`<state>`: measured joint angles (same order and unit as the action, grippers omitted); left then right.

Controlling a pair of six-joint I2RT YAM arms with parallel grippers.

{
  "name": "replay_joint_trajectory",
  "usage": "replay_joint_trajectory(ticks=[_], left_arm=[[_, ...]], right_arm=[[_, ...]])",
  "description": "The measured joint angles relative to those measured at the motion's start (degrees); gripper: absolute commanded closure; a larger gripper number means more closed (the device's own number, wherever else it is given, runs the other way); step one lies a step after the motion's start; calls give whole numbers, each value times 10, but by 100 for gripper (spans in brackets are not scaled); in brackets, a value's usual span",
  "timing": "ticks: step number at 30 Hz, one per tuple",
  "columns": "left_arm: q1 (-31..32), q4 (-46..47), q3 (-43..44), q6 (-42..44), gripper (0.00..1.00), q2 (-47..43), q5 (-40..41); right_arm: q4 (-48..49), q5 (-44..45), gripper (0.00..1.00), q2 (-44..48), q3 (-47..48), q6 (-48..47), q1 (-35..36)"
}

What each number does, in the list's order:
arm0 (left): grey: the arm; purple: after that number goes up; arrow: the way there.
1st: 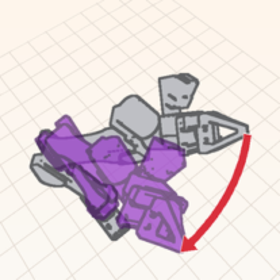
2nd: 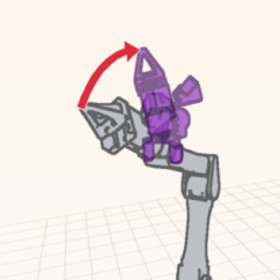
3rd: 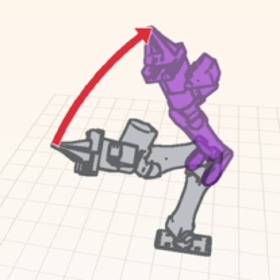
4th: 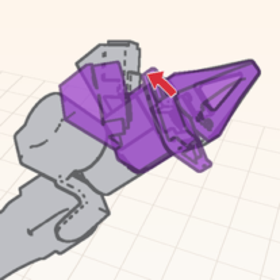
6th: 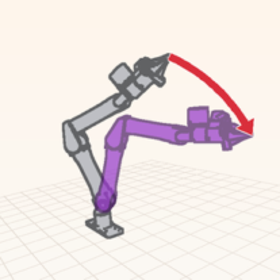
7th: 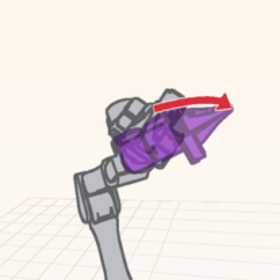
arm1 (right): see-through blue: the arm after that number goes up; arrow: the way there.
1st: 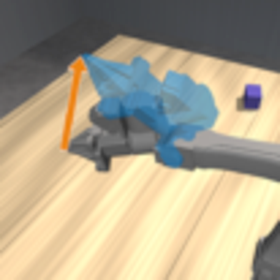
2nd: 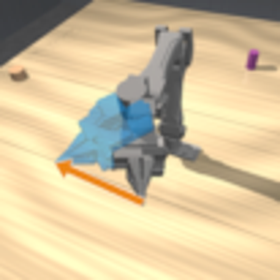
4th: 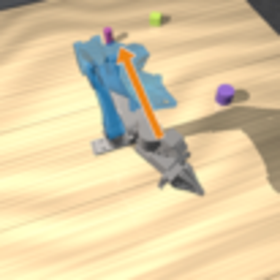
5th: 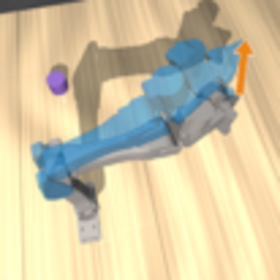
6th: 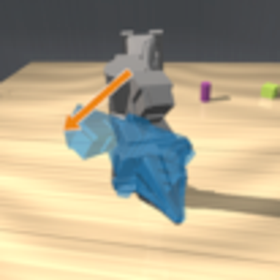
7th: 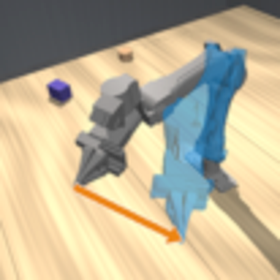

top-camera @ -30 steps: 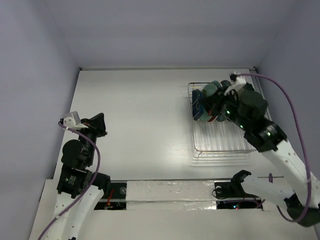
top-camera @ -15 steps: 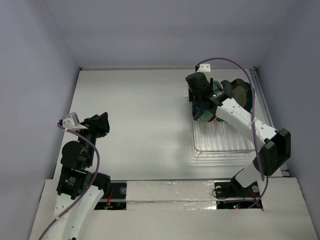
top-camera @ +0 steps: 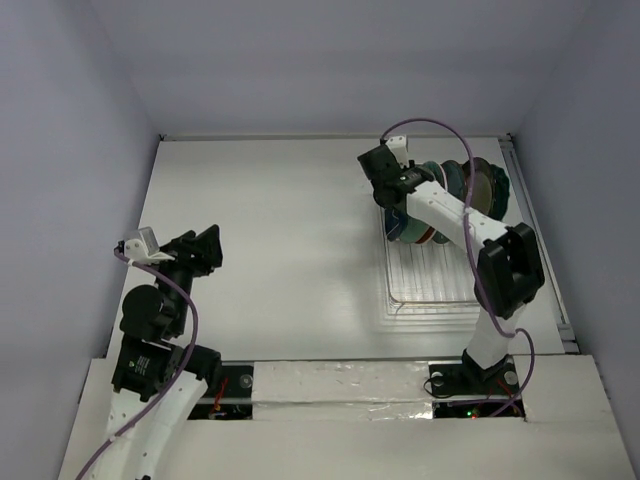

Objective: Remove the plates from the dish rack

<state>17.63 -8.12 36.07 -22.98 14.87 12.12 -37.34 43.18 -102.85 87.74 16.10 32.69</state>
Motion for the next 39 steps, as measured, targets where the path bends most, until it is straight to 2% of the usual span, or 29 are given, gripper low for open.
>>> replay_joint_trajectory(ticks=[3, 6, 7, 13, 24, 30, 36, 39], left_arm=[[0, 0, 0, 0, 43, -5, 0], [0, 0, 0, 0, 43, -8, 0], [0, 0, 0, 0, 43, -8, 0], [0, 0, 0, 0, 42, -8, 0], [0, 0, 0, 0, 42, -8, 0], [0, 0, 0, 0, 42, -8, 0], [0, 0, 0, 0, 42, -8, 0], [0, 0, 0, 0, 42, -8, 0]], right_arm=[[-3, 13, 60, -34, 15, -10, -6], [-15, 29, 74, -56, 32, -19, -6], [-22, 33, 82, -58, 37, -22, -6], [-48, 44, 99, -61, 64, -33, -3], [-122, 104, 100, -56, 162, -84, 16], [-126, 105, 100, 3, 189, -77, 42], [-72, 22, 100, 89, 190, -43, 96], [-4, -51, 100, 71, 193, 5, 111]])
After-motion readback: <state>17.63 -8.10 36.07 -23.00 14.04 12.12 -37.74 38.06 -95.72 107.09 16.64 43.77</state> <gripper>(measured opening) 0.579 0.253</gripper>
